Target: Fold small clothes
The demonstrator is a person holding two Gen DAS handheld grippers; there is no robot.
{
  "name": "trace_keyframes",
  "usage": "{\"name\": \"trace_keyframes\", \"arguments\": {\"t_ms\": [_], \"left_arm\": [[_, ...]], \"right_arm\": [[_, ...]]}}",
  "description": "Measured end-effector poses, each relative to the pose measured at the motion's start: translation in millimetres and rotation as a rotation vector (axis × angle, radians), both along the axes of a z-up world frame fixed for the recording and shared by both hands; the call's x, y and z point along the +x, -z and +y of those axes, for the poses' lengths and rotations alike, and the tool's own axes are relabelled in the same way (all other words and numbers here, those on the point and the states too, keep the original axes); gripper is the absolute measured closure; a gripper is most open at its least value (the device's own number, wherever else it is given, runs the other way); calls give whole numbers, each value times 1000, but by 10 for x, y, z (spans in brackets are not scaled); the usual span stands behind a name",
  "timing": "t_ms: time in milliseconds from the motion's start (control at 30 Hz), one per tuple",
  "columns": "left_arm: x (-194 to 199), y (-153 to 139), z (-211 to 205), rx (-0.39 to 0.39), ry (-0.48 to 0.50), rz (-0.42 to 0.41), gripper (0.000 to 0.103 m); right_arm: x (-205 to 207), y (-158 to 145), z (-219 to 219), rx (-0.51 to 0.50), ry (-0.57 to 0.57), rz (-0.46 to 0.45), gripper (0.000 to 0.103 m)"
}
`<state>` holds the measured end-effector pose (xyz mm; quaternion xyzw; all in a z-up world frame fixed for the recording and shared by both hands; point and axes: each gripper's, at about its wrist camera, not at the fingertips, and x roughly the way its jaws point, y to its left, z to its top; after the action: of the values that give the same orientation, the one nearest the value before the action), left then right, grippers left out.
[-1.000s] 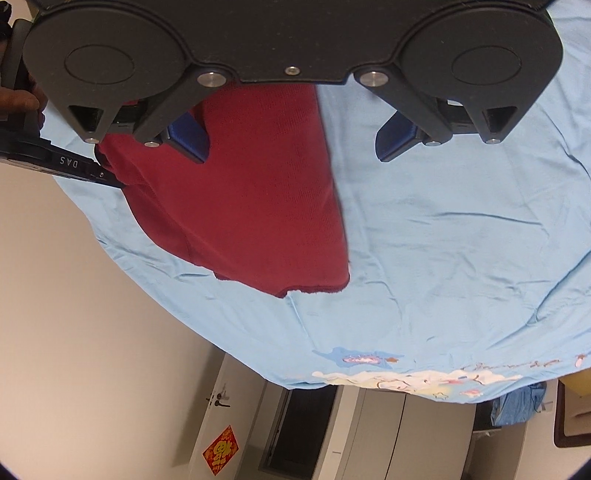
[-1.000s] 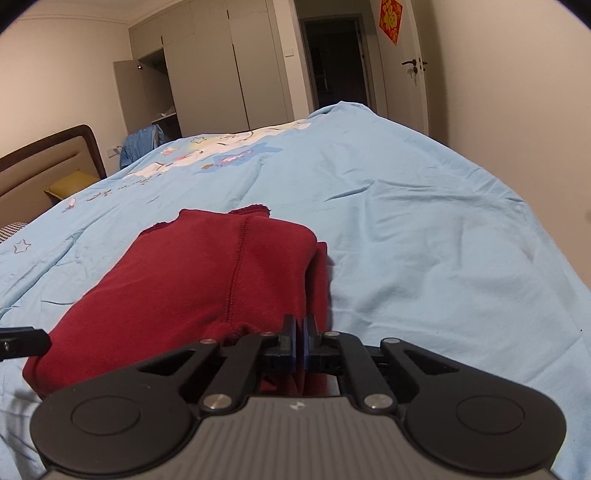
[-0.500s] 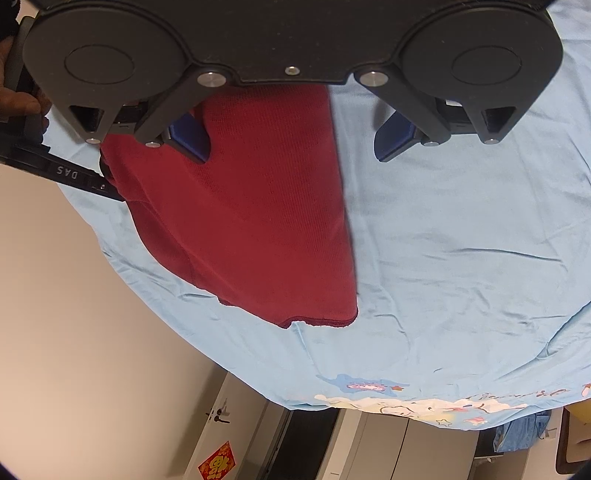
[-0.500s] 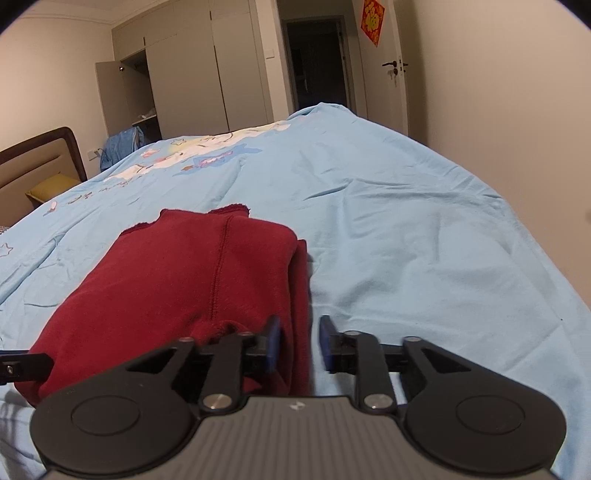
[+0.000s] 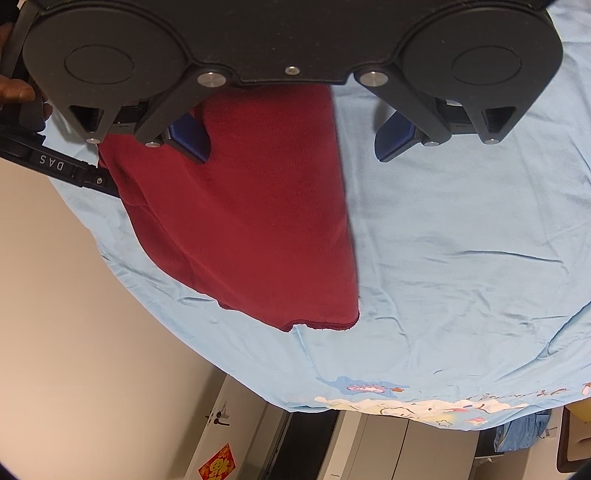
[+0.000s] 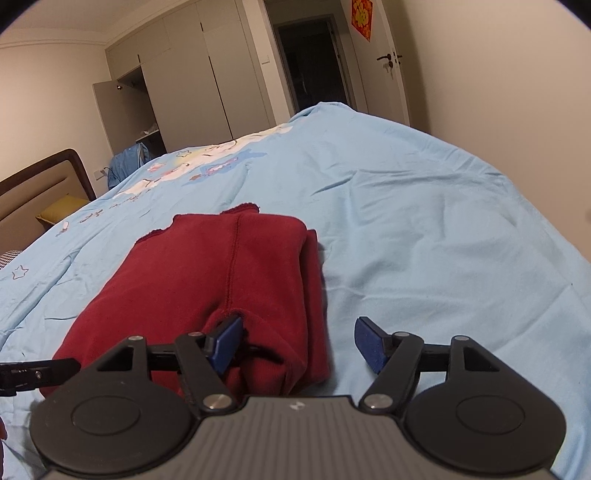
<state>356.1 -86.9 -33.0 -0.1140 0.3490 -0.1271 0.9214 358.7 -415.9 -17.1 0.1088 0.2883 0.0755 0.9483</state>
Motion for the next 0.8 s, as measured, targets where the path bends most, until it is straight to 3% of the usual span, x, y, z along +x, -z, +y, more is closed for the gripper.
{"name": "trace_keyframes", "arguments": {"t_ms": [300,533,633,700,800], "left_arm": [[-5,9,-4,3,2,2,7],[-5,13,-6,3,2,4,7],[-8,20,-1,3,3,4,7],[-3,26,0,2,2,6,7],[7,45,-1,3,2,10,7]], "right_arm": [[-27,159,-60,4,41,38,19],[-43,190,-53,1,50,33,17],[-62,180,-35,-8,40,21,21],[-87,158,-14,-8,21,11,32],[-127,98,3,-5,9,-13,35]]}}
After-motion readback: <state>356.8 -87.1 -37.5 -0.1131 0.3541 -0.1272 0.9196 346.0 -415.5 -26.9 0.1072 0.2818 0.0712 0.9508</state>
